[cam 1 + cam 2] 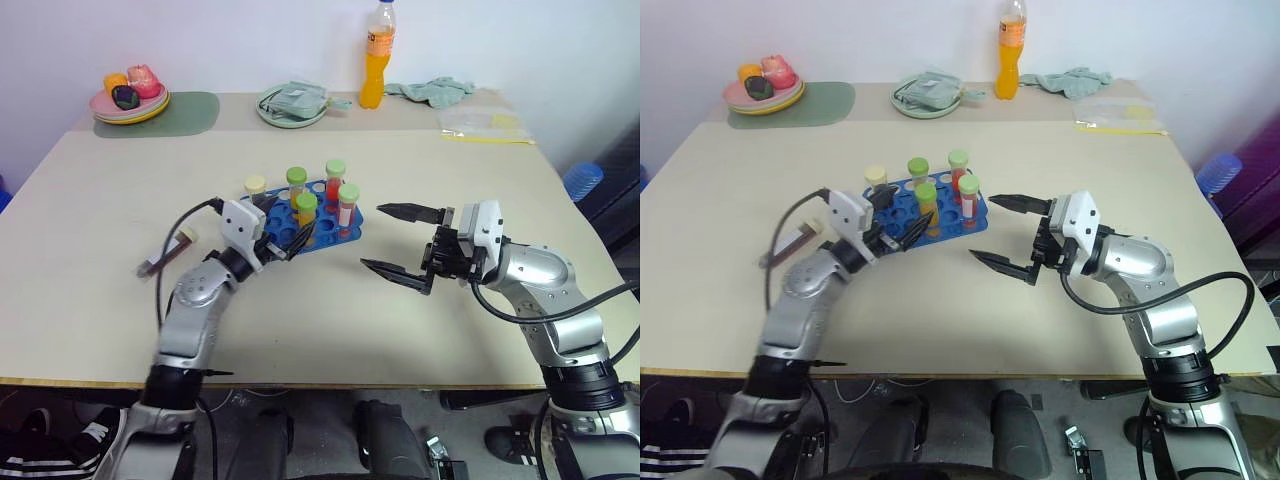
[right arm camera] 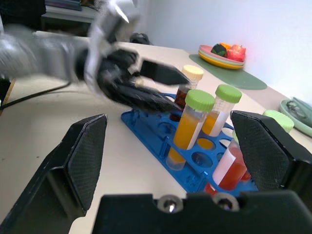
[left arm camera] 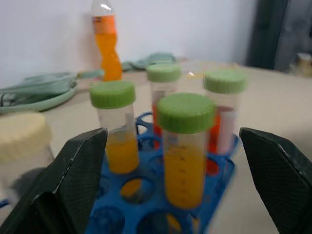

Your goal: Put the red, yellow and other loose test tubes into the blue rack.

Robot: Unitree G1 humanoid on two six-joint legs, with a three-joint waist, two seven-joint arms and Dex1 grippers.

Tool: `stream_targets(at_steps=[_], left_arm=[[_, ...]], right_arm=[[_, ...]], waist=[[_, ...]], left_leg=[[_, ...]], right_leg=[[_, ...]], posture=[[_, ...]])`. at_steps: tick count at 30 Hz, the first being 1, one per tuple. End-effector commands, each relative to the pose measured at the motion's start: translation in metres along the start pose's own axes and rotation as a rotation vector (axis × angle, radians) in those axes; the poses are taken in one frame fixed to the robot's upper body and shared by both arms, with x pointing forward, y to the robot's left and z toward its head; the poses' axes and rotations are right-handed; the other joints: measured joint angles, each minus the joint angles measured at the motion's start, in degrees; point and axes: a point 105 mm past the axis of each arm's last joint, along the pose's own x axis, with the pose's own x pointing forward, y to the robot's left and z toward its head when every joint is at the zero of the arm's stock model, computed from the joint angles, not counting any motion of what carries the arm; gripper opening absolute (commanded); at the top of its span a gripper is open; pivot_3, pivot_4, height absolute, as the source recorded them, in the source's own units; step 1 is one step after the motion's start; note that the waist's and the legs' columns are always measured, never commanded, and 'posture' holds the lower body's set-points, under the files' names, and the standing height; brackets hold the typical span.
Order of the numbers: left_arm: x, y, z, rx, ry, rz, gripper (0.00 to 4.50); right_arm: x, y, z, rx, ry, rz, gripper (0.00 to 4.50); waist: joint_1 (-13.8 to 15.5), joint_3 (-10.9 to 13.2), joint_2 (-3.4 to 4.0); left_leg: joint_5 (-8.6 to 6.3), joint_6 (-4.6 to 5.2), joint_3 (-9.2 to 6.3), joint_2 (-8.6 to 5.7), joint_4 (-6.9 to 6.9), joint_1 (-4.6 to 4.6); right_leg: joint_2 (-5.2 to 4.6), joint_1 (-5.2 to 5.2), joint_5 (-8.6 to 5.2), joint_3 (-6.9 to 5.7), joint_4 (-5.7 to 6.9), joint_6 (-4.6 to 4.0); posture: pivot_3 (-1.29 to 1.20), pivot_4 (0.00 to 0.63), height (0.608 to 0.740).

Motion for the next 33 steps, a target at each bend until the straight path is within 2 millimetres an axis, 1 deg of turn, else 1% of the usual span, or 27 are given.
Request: stream_targets(at_steps=[1, 3, 5, 6, 7, 9, 10, 11, 13, 15, 17, 19, 20, 21, 24, 25, 27, 29, 30, 32, 33], left_arm=[[-0.024, 0.001, 0.013, -0.015, 0.097, -0.010, 4.45], [-0.041, 0.013, 0.014, -0.008, 0.183, 0.014, 4.45], [-0.065, 0.040, 0.017, -0.043, 0.294, 0.066, 4.45], [-0.076, 0.054, 0.018, -0.095, 0.332, 0.101, 4.45], [-0.082, 0.063, 0.019, -0.135, 0.353, 0.123, 4.45], [-0.098, 0.088, 0.016, -0.172, 0.418, 0.190, 4.45], [-0.104, 0.101, 0.019, -0.207, 0.444, 0.216, 4.45], [-0.108, 0.110, 0.021, -0.267, 0.452, 0.234, 4.45], [-0.113, 0.114, 0.024, -0.345, 0.503, 0.209, 4.45], [-0.123, 0.116, 0.016, -0.331, 0.656, 0.174, 4.45], [-0.130, 0.127, 0.008, -0.331, 0.747, 0.186, 4.45], [-0.130, 0.137, 0.003, -0.342, 0.785, 0.183, 4.45], [-0.130, 0.140, 0.002, -0.330, 0.801, 0.170, 4.45], [-0.128, 0.142, 0.001, -0.362, 0.817, 0.152, 4.45], [-0.119, 0.156, -0.004, -0.287, 0.862, 0.112, 4.45], [-0.113, 0.161, -0.003, -0.272, 0.863, 0.107, 4.45], [-0.103, 0.168, -0.003, -0.285, 0.864, 0.092, 4.45], [-0.099, 0.174, -0.008, -0.277, 0.879, 0.086, 4.45], [-0.099, 0.175, -0.011, -0.286, 0.892, 0.080, 4.45], [-0.097, 0.171, -0.019, -0.323, 0.926, 0.035, 4.45], [-0.099, 0.168, -0.024, -0.326, 0.964, -0.008, 4.45]], right_arm=[[0.000, -0.002, 0.008, -0.035, -0.031, 0.005, 4.50], [0.000, -0.003, 0.008, -0.033, -0.034, 0.013, 4.50], [0.001, -0.004, 0.007, -0.034, -0.035, 0.022, 4.50], [0.001, -0.004, 0.007, -0.031, -0.037, 0.025, 4.50], [0.002, -0.004, 0.006, -0.030, -0.038, 0.026, 4.50], [0.004, -0.004, 0.007, -0.027, -0.043, 0.034, 4.50], [0.005, -0.003, 0.007, -0.028, -0.044, 0.040, 4.50], [0.005, -0.003, 0.007, -0.029, -0.045, 0.045, 4.50], [0.006, -0.003, 0.007, -0.027, -0.048, 0.049, 4.50], [0.009, -0.002, 0.007, -0.026, -0.052, 0.055, 4.50], [0.011, -0.001, 0.007, -0.028, -0.056, 0.058, 4.50], [0.012, -0.001, 0.007, -0.030, -0.059, 0.058, 4.50], [0.012, -0.001, 0.007, -0.031, -0.060, 0.057, 4.50], [0.012, 0.000, 0.008, -0.032, -0.061, 0.057, 4.50], [0.010, 0.001, 0.008, -0.035, -0.059, 0.057, 4.50], [0.010, 0.001, 0.008, -0.036, -0.059, 0.055, 4.50], [0.010, 0.002, 0.009, -0.039, -0.060, 0.049, 4.50], [0.011, 0.001, 0.010, -0.038, -0.064, 0.041, 4.50], [0.011, 0.002, 0.010, -0.038, -0.064, 0.038, 4.50], [0.010, 0.002, 0.011, -0.036, -0.063, 0.032, 4.50], [0.009, 0.002, 0.010, -0.039, -0.059, 0.031, 4.50]], waist=[[0.13, 0.00, 0.03], [0.25, 0.02, 0.00], [0.21, 0.02, 0.00], [0.16, 0.03, -0.01], [0.15, 0.03, 0.00], [0.12, 0.03, 0.01], [0.13, 0.03, 0.01], [0.16, 0.04, 0.00], [0.18, 0.05, -0.03], [0.09, 0.05, -0.06], [0.05, 0.05, -0.03], [0.21, 0.06, -0.01], [0.19, 0.06, -0.01], [0.13, 0.06, -0.01], [0.24, 0.05, -0.06], [0.26, 0.04, -0.07], [0.32, 0.04, -0.07], [0.25, 0.04, -0.07], [0.10, 0.04, -0.07], [-0.30, 0.04, -0.07], [-0.47, 0.04, -0.08]], left_leg=[[0.00, 0.00, 0.00, 0.00, -0.01, 0.01], [0.00, 0.00, -0.01, 0.00, 0.02, 0.01], [0.00, 0.00, -0.02, 0.00, 0.04, 0.01], [0.00, 0.00, -0.02, 0.01, 0.05, 0.01], [0.00, 0.00, -0.03, 0.03, 0.04, 0.02], [0.00, 0.00, -0.03, 0.03, 0.03, 0.03], [0.00, 0.00, -0.03, 0.03, 0.03, 0.03], [0.00, 0.00, -0.02, 0.03, 0.02, 0.02], [0.00, 0.00, -0.02, 0.03, 0.03, 0.01], [0.00, 0.00, -0.02, 0.03, 0.02, -0.02], [0.00, -0.01, 0.00, 0.03, -0.03, -0.03], [0.00, 0.00, 0.01, 0.02, -0.07, -0.01], [0.00, 0.00, 0.00, 0.04, -0.07, -0.01], [0.00, 0.00, 0.00, 0.04, -0.07, -0.02], [0.01, -0.01, 0.00, 0.04, -0.04, -0.08], [0.01, -0.01, 0.01, 0.04, -0.05, -0.07], [0.01, -0.01, 0.02, 0.03, -0.04, -0.09], [0.01, -0.01, 0.02, 0.02, -0.03, -0.09], [0.01, 0.00, 0.02, 0.02, -0.03, -0.09], [0.01, 0.00, 0.04, 0.03, -0.06, -0.09], [0.01, 0.00, 0.04, 0.04, -0.07, -0.10]], right_leg=[[0.00, 0.00, -0.01, 0.00, 0.01, 0.00], [0.01, 0.00, -0.05, 0.00, 0.04, 0.01], [0.01, 0.01, -0.23, 0.00, 0.04, 0.01], [0.03, 0.00, -0.25, 0.00, 0.07, 0.01], [0.05, -0.01, -0.26, 0.00, 0.06, 0.00], [0.05, -0.01, -0.26, 0.00, 0.09, 0.01], [0.06, -0.02, -0.26, 0.00, 0.07, 0.01], [0.06, -0.02, -0.27, 0.00, 0.07, 0.01], [0.07, -0.04, -0.26, 0.00, 0.06, 0.01], [0.06, -0.04, -0.26, 0.00, 0.04, 0.02], [0.05, -0.05, -0.23, 0.00, -0.02, -0.02], [0.06, -0.09, -0.18, 0.00, 0.03, -0.12], [0.08, -0.13, -0.19, 0.00, 0.07, -0.09], [0.07, -0.14, -0.19, 0.00, 0.08, -0.09], [0.09, -0.16, -0.16, 0.00, 0.08, -0.10], [0.09, -0.16, -0.12, 0.00, 0.07, -0.10], [0.09, -0.16, -0.07, 0.00, 0.07, -0.02], [0.10, -0.15, -0.07, 0.00, 0.07, 0.07], [0.10, -0.15, -0.08, 0.00, 0.08, 0.10], [0.10, -0.18, -0.08, 0.00, 0.08, 0.11], [0.10, -0.20, -0.08, 0.00, 0.08, 0.11]], posture=[[0.00, 0.150, 0.740], [0.00, 0.150, 0.740], [0.00, 0.150, 0.740], [0.00, 0.150, 0.740], [0.00, 0.150, 0.740], [0.00, 0.150, 0.740], [0.00, 0.150, 0.740], [0.00, 0.150, 0.740], [0.00, 0.150, 0.740], [0.00, 0.150, 0.740], [0.00, 0.150, 0.740], [0.00, 0.150, 0.740], [0.00, 0.150, 0.740], [0.00, 0.150, 0.740], [0.00, 0.150, 0.740], [0.00, 0.150, 0.740], [0.00, 0.150, 0.740], [0.00, 0.150, 0.740], [0.00, 0.150, 0.740], [0.00, 0.150, 0.740], [0.00, 0.150, 0.740]])
